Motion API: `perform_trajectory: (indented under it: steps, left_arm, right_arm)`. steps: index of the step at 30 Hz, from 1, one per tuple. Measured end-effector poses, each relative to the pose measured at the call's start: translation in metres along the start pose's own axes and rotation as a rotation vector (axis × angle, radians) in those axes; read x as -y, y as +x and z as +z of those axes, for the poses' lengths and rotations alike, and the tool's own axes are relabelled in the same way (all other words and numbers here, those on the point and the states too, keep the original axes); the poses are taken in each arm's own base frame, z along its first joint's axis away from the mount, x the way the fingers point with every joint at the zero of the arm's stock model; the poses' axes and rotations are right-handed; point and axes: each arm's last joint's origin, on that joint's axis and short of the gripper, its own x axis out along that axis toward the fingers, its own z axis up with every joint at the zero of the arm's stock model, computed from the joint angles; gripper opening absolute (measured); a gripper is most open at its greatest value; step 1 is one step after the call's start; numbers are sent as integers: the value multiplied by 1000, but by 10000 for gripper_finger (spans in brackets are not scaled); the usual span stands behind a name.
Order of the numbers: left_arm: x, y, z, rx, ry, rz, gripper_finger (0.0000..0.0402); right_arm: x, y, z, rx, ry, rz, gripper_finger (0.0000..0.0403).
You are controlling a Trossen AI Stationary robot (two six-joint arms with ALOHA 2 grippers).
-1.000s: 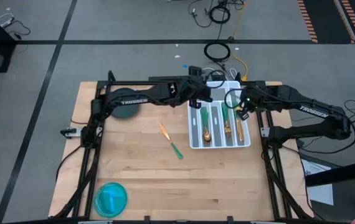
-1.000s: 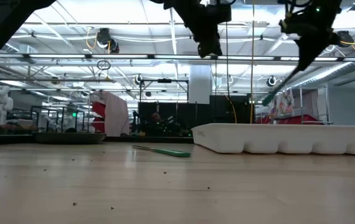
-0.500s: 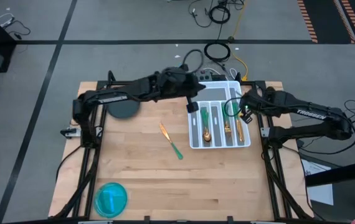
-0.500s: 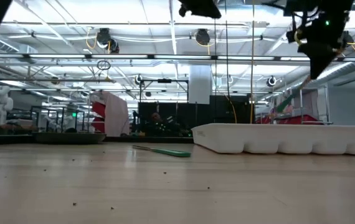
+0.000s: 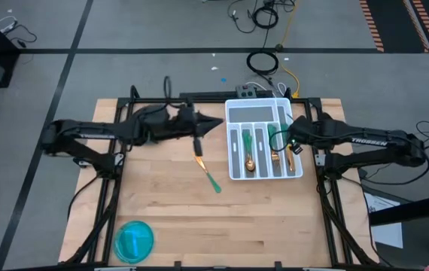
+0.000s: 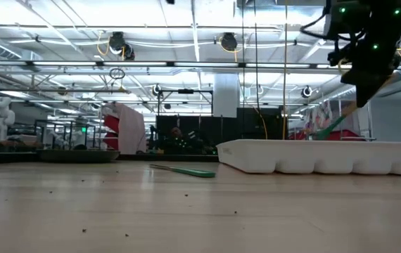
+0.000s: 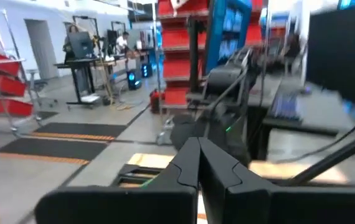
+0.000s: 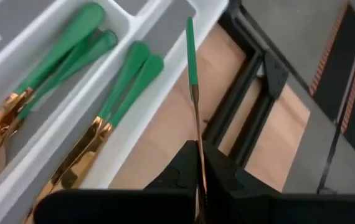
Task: Sort silverware
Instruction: Put the left green knife into the silverware tray
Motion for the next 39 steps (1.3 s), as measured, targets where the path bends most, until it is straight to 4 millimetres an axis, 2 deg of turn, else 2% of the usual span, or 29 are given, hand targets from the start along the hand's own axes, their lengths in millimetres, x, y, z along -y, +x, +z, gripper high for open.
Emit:
perform_trajectory:
  steps: [4,8,15,24,33,39]
  left_arm:
    - [7,-17,-13,24,-118,-21,8]
    - [16,-26,-22,12,-149,-54,9]
    - [30,-28,-22,4,-148,-82,10]
    - [34,-29,-25,-32,-144,-95,11]
    - [35,-29,-26,-49,-143,-98,11]
    - [35,-29,-26,-49,-143,-98,11]
  right_arm:
    - [-11,4,2,-33,43,-8,0]
    - [-17,9,4,-43,105,-48,0]
    - [-29,16,9,-37,201,-78,0]
    - [-50,22,10,-21,351,-88,0]
    - [-63,32,-22,-9,490,-80,0]
    - [-78,46,-37,29,547,26,0]
